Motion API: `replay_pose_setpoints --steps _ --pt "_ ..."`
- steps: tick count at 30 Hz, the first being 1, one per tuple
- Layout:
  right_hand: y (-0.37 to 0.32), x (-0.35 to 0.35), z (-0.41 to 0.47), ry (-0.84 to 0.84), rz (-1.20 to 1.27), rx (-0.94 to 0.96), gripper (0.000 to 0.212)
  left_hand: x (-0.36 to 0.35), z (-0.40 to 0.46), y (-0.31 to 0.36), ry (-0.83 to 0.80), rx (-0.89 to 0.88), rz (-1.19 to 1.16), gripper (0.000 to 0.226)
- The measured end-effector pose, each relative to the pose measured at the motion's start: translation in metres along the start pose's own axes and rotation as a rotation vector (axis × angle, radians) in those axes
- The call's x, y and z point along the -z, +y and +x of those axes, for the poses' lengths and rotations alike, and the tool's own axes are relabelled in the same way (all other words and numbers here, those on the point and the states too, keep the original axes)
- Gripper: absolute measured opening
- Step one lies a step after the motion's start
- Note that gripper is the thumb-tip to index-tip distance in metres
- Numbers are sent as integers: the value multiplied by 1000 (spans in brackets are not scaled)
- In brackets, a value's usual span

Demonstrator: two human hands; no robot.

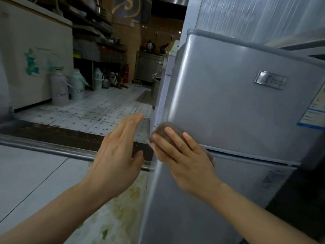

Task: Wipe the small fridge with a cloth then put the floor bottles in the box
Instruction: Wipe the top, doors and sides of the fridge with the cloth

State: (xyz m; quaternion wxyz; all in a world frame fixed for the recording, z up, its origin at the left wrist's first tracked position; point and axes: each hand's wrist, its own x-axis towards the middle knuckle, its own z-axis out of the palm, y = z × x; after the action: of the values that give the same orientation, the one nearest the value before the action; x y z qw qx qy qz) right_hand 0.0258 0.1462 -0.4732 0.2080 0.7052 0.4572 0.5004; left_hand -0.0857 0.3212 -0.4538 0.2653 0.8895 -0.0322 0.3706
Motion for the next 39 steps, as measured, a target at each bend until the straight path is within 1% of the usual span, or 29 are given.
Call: replay_pose_setpoints --steps 4,6,10,12,15,18,21,24,26,28,31,34,36,39 --pt "19 -5 -19 67 -24 -47 67 -13 0 12 -51 -15 -4 78" --pt "38 -8 -58 57 -62 -110 73 -19 1 17 -72 -2 -8 78" --pt "77 -10 -140 -23 -81 -237 74 -28 2 20 -105 -26 -26 79" --pt "74 -11 -143 -34 -47 -304 70 -34 2 21 -130 -45 -16 81" --pt "41 -8 -103 39 18 -398 61 -43 1 21 -115 -11 -50 83" --pt "8 -6 -50 108 75 -337 59 -48 -1 22 -91 12 -56 85" --pt "-1 -7 -26 177 104 -287 54 -48 1 26 -53 20 -83 79" --pt "19 -13 -50 203 65 -214 55 -51 2 29 -19 48 -101 75" --pt "40 -18 -83 215 16 -236 60 -57 0 29 3 68 -103 76" --pt "60 -24 -121 196 -19 -310 66 -65 0 29 47 94 -80 77" --pt "84 -30 -171 109 5 -435 63 -78 1 31 120 112 -36 74" --pt "91 -29 -197 49 102 -688 68 -88 4 31 181 125 -53 77" --pt "88 -30 -200 88 187 -905 65 -93 4 28 217 101 -48 78" --pt "83 -36 -189 275 498 -1288 64 -100 3 21 248 76 -41 79"
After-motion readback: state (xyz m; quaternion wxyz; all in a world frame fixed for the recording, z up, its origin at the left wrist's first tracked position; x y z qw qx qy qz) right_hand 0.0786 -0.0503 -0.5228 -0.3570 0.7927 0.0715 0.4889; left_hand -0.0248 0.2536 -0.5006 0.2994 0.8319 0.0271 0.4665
